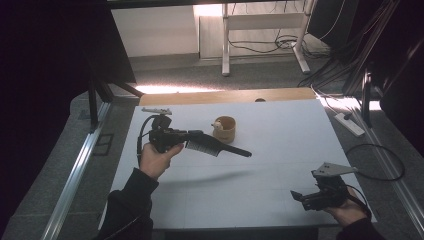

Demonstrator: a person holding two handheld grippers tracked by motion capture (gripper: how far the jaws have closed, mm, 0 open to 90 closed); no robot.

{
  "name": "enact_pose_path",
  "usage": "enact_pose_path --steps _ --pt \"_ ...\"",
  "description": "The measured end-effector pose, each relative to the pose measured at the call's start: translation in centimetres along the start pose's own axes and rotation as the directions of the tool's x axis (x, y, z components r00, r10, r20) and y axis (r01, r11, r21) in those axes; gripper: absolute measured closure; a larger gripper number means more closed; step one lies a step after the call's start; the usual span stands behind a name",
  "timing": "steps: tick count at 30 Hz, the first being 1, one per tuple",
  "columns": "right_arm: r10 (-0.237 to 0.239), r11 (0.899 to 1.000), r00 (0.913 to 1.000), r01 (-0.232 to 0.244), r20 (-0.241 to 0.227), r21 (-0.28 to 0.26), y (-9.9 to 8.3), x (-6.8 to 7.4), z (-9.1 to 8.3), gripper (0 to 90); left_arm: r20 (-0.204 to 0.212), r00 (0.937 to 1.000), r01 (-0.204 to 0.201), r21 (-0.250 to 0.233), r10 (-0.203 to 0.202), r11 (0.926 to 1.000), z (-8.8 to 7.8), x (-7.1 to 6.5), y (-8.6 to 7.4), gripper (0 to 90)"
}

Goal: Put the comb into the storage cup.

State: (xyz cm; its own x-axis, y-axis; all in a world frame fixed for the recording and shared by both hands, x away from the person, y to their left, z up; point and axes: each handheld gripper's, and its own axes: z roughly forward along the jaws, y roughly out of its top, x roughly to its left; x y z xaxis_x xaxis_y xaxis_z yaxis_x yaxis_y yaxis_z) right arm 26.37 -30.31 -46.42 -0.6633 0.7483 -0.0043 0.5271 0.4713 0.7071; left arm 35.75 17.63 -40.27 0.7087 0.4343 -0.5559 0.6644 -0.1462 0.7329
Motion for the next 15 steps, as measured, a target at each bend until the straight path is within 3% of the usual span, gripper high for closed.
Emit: enact_pose_path --steps 11,15 --pt "0.080 0.996 0.9943 -0.082 0.070 0.020 -1.6 -0.7 -1.5 0.0 -0.015 0.9997 0.017 -0.013 -0.017 0.9998 -1.0 0.7 0.7 83.9" --pt "0.117 0.993 0.9894 -0.117 0.086 -0.005 -1.8 -0.8 -2.2 0.0 -0.020 0.9997 0.016 -0.012 -0.017 0.9998 -1.2 0.7 1.1 83.9"
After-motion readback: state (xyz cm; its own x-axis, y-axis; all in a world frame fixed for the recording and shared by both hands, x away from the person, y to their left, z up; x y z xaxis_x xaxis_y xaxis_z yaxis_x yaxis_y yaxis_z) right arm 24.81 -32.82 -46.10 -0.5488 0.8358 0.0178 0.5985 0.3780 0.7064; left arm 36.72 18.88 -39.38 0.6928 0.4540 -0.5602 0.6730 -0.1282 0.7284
